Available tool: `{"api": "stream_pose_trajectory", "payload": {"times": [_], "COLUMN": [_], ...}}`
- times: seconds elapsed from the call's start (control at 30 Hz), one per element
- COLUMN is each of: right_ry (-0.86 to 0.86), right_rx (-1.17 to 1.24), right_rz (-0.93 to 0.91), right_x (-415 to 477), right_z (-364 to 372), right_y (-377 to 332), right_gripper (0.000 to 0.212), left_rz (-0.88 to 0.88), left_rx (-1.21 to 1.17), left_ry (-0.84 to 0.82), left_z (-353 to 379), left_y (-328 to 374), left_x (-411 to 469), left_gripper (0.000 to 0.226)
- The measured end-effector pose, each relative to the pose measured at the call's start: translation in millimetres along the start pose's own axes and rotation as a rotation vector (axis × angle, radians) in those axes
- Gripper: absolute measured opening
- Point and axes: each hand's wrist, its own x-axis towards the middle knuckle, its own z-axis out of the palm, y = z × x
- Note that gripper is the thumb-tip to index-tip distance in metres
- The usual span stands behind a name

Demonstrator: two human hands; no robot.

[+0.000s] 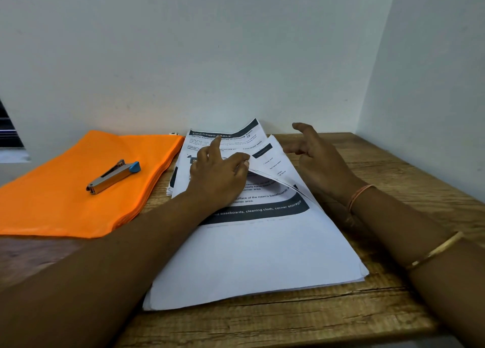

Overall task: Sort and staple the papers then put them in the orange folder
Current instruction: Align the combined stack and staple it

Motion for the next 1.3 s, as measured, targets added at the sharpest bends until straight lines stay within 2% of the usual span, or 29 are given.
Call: {"api": "stream_pose_trajectory", "payload": {"times": [0.83,1.07,1.3], "right_ry": [-0.009,0.015,0.017], "right_rx": [0.079,0.309,0.267], "right_rz": [0.021,0.156,0.077], "right_x": [2.3,8.4,4.3], "right_z": [1.7,1.2,1.1], "right_y": [0.3,3.9,-1.9], "right_gripper": [0.06,0.06,0.045], "left_rz": [-0.008,-0.002,0.006], "left_rx": [0.009,0.004,0.018], "left_ry": [-0.006,-0.009,-0.019], "left_z": [-0.8,-0.5,-0.6], "left_y": [0.7,0.1,-0.1], "left_x": [0.3,0.2,0.8], "left_gripper": [0.038,0.038,0.038]}}
